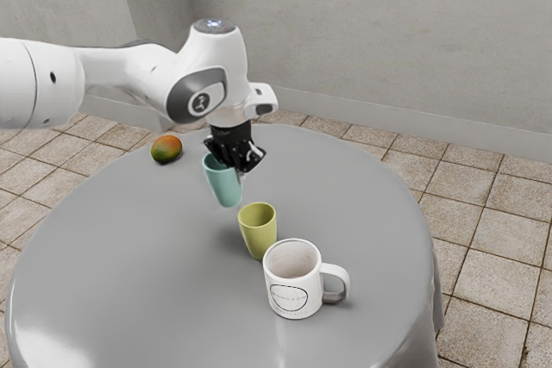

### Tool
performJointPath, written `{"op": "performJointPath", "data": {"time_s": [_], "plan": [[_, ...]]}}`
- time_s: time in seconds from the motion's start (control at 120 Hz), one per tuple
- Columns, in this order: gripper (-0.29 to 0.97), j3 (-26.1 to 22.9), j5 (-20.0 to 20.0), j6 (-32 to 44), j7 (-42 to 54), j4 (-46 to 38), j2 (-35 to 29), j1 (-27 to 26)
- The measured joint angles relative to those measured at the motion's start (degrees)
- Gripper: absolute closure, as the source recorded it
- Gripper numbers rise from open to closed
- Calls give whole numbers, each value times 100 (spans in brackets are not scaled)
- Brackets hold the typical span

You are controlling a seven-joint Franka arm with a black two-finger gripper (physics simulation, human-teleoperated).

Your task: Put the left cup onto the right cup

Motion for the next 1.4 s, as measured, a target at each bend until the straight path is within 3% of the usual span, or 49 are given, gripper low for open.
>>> {"op": "performJointPath", "data": {"time_s": [0.492,1.4], "plan": [[78,-571,278,-534,-722,266,5,5],[78,-810,509,-365,-1653,302,197,6]]}}
